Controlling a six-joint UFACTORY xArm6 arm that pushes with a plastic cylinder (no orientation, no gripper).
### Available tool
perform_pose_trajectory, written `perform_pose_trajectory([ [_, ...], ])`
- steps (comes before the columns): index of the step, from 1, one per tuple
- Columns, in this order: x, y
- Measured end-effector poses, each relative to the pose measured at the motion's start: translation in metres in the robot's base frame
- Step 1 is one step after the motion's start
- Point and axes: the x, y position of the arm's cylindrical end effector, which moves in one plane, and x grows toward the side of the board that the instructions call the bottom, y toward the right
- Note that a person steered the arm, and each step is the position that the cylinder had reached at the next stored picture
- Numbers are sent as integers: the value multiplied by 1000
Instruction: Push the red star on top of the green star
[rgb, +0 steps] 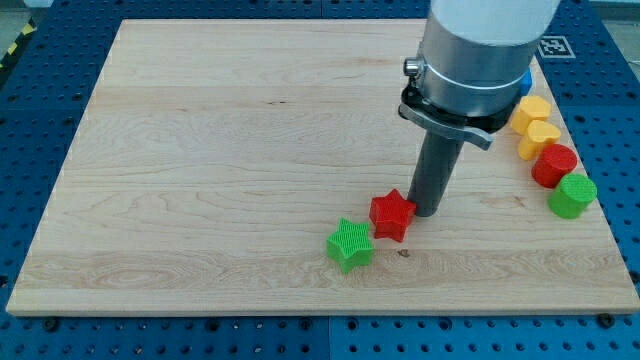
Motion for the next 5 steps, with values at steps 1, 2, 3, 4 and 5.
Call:
perform_pose_trajectory([
  [1, 5, 9],
  [2, 39, 48],
  [3, 66, 58],
  [4, 48, 33],
  [5, 34, 18],
])
